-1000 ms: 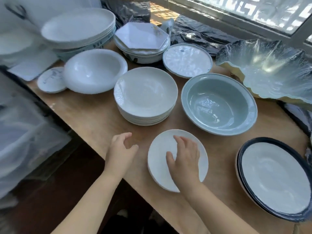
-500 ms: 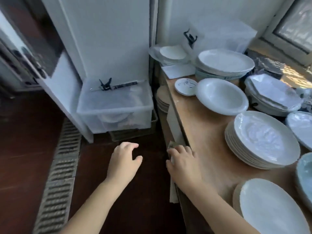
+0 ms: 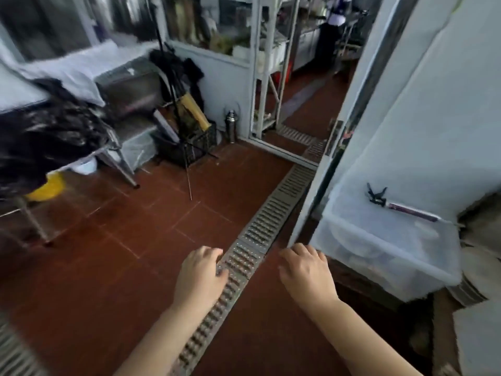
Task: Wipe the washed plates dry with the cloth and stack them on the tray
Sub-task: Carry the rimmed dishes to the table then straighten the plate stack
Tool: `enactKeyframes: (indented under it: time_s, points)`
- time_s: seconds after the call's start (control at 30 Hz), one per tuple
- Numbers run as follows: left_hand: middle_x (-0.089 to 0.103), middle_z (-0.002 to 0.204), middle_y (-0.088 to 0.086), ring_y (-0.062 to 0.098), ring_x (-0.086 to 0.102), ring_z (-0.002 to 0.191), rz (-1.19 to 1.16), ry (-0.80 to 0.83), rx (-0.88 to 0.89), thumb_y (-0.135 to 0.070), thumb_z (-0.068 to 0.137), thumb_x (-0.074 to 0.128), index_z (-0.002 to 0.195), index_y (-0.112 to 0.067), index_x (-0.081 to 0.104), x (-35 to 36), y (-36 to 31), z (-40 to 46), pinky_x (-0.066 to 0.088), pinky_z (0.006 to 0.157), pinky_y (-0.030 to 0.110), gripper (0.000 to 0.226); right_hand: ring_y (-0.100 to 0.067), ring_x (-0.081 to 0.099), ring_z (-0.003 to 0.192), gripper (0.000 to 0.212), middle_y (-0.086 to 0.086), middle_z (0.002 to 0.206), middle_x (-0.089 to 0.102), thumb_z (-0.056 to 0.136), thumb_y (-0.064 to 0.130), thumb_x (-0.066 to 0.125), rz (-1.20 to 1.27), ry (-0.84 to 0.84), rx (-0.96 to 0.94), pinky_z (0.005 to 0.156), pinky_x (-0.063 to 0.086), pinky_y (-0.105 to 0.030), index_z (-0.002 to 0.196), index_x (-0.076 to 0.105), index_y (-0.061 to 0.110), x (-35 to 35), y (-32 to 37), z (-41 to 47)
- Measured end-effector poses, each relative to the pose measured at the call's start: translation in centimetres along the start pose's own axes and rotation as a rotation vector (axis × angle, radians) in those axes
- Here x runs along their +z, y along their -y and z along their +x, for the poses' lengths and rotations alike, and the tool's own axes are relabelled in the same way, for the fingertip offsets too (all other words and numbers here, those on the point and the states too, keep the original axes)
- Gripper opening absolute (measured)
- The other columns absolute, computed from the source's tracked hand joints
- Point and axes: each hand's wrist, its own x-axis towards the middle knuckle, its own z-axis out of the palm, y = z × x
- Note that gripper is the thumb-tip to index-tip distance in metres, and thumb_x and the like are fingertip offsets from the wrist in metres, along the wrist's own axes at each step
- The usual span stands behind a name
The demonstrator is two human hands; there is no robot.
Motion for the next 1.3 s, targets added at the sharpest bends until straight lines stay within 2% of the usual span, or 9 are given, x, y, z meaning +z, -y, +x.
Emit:
enactKeyframes:
  time_s: [0.17,0.3,0.53,0.63,0.8,0.93,1.07,1.3]
  points:
    - [0.055,0.129,-0.006,0.014,0.047,0.12,-0.008,-0.123,-0.243,-0.033,0.089,0.059,0.132,-0.023,0.052,-4.8,9.7,1.8,0.038,0.103,0.028,0.045,-0.031,0.062,0.084,0.015,-0.004,0.085,0.066,0.072,0.015,0.072,0.09,0.009,-0.212,0.071,0.05,-0.041,0.088,0.073,0.016,2.4,9.7,8.3]
    - [0.055,0.129,-0.005,0.014,0.046,0.122,0.038,-0.178,-0.385,-0.035,0.089,0.06,0.133,-0.024,0.052,-7.2,15.5,3.1,0.036,0.102,0.029,0.046,-0.028,0.056,0.1,0.021,-0.002,0.1,0.064,0.084,0.024,0.061,0.115,0.093,-0.347,0.083,0.045,-0.04,0.102,0.07,0.017,5.4,15.3,14.2]
    - [0.056,0.125,-0.004,0.015,0.048,0.119,0.091,-0.293,-0.6,-0.035,0.087,0.061,0.134,-0.023,0.051,-10.8,23.8,9.8,0.038,0.1,0.028,0.049,-0.026,0.054,0.105,0.026,-0.002,0.107,0.062,0.086,0.029,0.06,0.141,0.124,-0.595,0.086,0.042,-0.034,0.108,0.068,0.018,9.7,23.9,27.0]
    - [0.057,0.125,-0.002,0.017,0.049,0.119,0.074,-0.331,-0.68,-0.034,0.087,0.061,0.134,-0.021,0.051,-12.6,26.4,14.2,0.039,0.099,0.03,0.05,-0.022,0.05,0.107,0.027,0.002,0.108,0.058,0.088,0.031,0.052,0.133,0.154,-0.686,0.088,0.039,-0.033,0.111,0.064,0.022,10.1,27.4,33.3]
    - [0.058,0.124,-0.003,0.016,0.049,0.118,0.054,-0.38,-0.755,-0.035,0.086,0.061,0.133,-0.021,0.052,-15.1,29.9,21.4,0.039,0.099,0.028,0.049,-0.019,0.048,0.104,0.025,0.005,0.109,0.057,0.091,0.032,0.05,0.128,0.152,-0.824,0.088,0.038,-0.03,0.112,0.062,0.025,10.3,32.5,43.4]
    - [0.059,0.122,-0.002,0.017,0.052,0.117,0.0,-0.415,-0.842,-0.033,0.086,0.062,0.131,-0.02,0.054,-16.3,33.2,24.1,0.04,0.096,0.028,0.048,-0.019,0.049,0.101,0.023,0.006,0.104,0.057,0.091,0.029,0.051,0.141,0.182,-0.903,0.092,0.038,-0.029,0.11,0.063,0.025,11.9,36.9,48.1]
    - [0.058,0.12,-0.003,0.015,0.052,0.115,-0.042,-0.441,-0.916,-0.034,0.087,0.061,0.131,-0.021,0.054,-17.9,38.2,26.8,0.042,0.093,0.029,0.047,-0.018,0.049,0.097,0.022,0.005,0.1,0.056,0.091,0.028,0.055,0.191,0.211,-0.952,0.083,0.037,-0.027,0.11,0.064,0.023,13.8,42.1,52.0]
    - [0.056,0.12,-0.008,0.012,0.053,0.114,-0.126,-0.464,-0.904,-0.036,0.087,0.059,0.127,-0.026,0.055,-22.3,49.8,33.1,0.045,0.088,0.027,0.042,-0.016,0.049,0.097,0.021,0.008,0.098,0.051,0.09,0.03,0.054,0.19,0.224,-0.943,0.078,0.036,-0.025,0.108,0.064,0.024,17.7,53.3,59.5]
